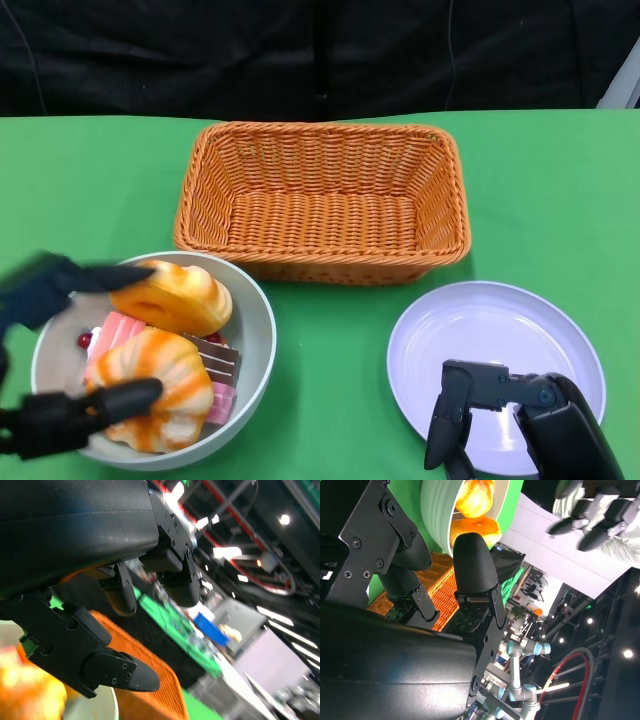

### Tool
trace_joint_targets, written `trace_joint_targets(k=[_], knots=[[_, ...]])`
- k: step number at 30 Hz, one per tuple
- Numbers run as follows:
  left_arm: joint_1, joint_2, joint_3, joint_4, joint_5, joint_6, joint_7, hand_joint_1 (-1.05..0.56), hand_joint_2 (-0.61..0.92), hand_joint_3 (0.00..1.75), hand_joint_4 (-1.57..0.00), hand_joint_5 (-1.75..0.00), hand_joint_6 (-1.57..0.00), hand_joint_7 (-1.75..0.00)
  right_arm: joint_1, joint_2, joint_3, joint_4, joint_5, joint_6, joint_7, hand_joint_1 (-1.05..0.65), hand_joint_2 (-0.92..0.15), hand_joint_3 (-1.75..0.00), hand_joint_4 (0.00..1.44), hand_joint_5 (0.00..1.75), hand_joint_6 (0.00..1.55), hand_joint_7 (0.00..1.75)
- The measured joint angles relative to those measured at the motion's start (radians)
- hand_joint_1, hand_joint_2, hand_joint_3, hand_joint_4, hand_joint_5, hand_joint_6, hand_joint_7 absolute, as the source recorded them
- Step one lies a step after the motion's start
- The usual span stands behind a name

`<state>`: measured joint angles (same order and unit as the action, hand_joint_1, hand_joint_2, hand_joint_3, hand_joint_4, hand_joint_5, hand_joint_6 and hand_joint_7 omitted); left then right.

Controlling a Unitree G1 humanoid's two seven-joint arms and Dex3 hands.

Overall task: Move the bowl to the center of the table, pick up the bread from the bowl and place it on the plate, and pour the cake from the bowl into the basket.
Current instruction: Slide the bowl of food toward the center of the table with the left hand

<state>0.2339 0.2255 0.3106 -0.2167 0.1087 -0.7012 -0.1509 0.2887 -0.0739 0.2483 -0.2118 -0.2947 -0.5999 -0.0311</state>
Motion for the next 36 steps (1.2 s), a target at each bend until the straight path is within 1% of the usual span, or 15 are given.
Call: trace_joint_targets(k=[2, 4, 6, 8, 11, 12, 13, 15, 18, 21, 24, 26, 30, 36], knots=[[-0.005, 0.013, 0.026, 0.007, 0.029, 0.008, 0.019, -0.58, 0.91, 0.12, -0.04, -1.00, -0.27, -0.52, 0.000, 0.000, 0.000, 0.000, -0.003, -0.003, -0.002, 0.26, -0.04, -1.75, 0.99, 1.72, 0.94, 1.55], [-0.013, 0.025, 0.047, 0.022, 0.063, 0.027, 0.039, -0.60, 0.92, 0.13, -0.01, -0.99, -0.24, -0.50, 0.000, 0.000, 0.000, 0.000, -0.008, -0.003, -0.004, 0.27, -0.04, -1.75, 1.00, 1.72, 0.94, 1.55], [-0.014, 0.030, 0.056, 0.033, 0.099, 0.041, 0.061, -0.60, 0.92, 0.17, 0.00, -0.87, -0.18, -0.47, 0.001, 0.000, -0.001, 0.000, -0.011, -0.003, -0.006, 0.28, -0.05, -1.75, 1.00, 1.71, 0.94, 1.55], [-0.014, 0.030, 0.055, 0.043, 0.129, 0.054, 0.077, -0.60, 0.92, 0.18, 0.00, -0.82, -0.16, -0.45, 0.008, -0.003, -0.001, 0.000, -0.014, -0.003, -0.006, 0.27, -0.04, -1.75, 1.00, 1.71, 0.94, 1.54], [-0.014, 0.030, 0.048, 0.048, 0.141, 0.094, 0.085, -0.62, 0.92, 0.23, 0.00, -0.67, -0.10, -0.42, 0.021, -0.006, -0.002, -0.002, -0.019, -0.003, -0.006, 0.27, -0.04, -1.75, 0.99, 1.70, 0.94, 1.53], [-0.014, 0.031, 0.044, 0.051, 0.140, 0.120, 0.085, -0.63, 0.92, 0.26, 0.00, -0.60, -0.09, -0.40, 0.023, -0.007, -0.002, -0.003, -0.022, -0.003, -0.006, 0.27, -0.04, -1.75, 0.99, 1.70, 0.93, 1.53], [-0.014, 0.031, 0.040, 0.058, 0.139, 0.147, 0.085, -0.65, 0.92, 0.27, 0.00, -0.58, -0.08, -0.39, 0.025, -0.007, -0.002, -0.004, -0.024, -0.003, -0.006, 0.27, -0.04, -1.75, 0.99, 1.69, 0.93, 1.53], [-0.013, 0.032, 0.028, 0.066, 0.126, 0.216, 0.082, -0.68, 0.92, 0.28, 0.00, -0.56, -0.08, -0.38, 0.028, -0.007, -0.003, -0.006, -0.028, -0.003, -0.006, 0.27, -0.04, -1.75, 0.99, 1.69, 0.94, 1.52], [-0.018, 0.034, 0.012, 0.075, 0.117, 0.315, 0.072, -0.70, 0.92, 0.30, 0.00, -0.49, -0.10, -0.29, 0.030, -0.007, -0.003, -0.010, -0.031, -0.003, -0.006, 0.28, -0.05, -1.75, 0.99, 1.69, 0.94, 1.52], [-0.029, 0.037, 0.001, 0.098, 0.121, 0.417, 0.072, -0.71, 0.92, 0.34, 0.00, -0.47, -0.10, -0.25, 0.031, -0.008, -0.008, -0.009, -0.025, -0.011, -0.006, 0.26, -0.06, -1.75, 0.99, 1.70, 0.94, 1.52], [-0.046, 0.039, -0.011, 0.122, 0.120, 0.473, 0.072, -0.70, 0.92, 0.36, 0.00, -0.45, -0.08, -0.23, 0.034, -0.009, -0.014, -0.008, -0.024, -0.014, -0.006, 0.26, -0.06, -1.75, 0.99, 1.69, 0.94, 1.52], [-0.051, 0.040, -0.014, 0.134, 0.119, 0.503, 0.072, -0.69, 0.92, 0.37, 0.00, -0.38, -0.06, -0.20, 0.038, -0.009, -0.015, -0.008, -0.024, -0.015, -0.006, 0.27, -0.06, -1.75, 0.99, 1.69, 0.94, 1.52], [-0.059, 0.044, -0.021, 0.154, 0.120, 0.624, 0.072, -0.69, 0.92, 0.38, 0.00, -0.27, -0.05, -0.17, 0.050, -0.010, -0.016, -0.009, -0.023, -0.016, -0.005, 0.27, -0.06, -1.75, 0.99, 1.69, 0.94, 1.52], [-0.071, 0.054, -0.050, 0.158, 0.120, 0.788, 0.063, -0.66, 0.92, 0.42, 0.00, -0.20, -0.04, -0.13, 0.055, -0.010, -0.018, -0.009, -0.022, -0.018, -0.005, 0.25, -0.05, -1.75, 0.99, 1.69, 0.94, 1.52]])
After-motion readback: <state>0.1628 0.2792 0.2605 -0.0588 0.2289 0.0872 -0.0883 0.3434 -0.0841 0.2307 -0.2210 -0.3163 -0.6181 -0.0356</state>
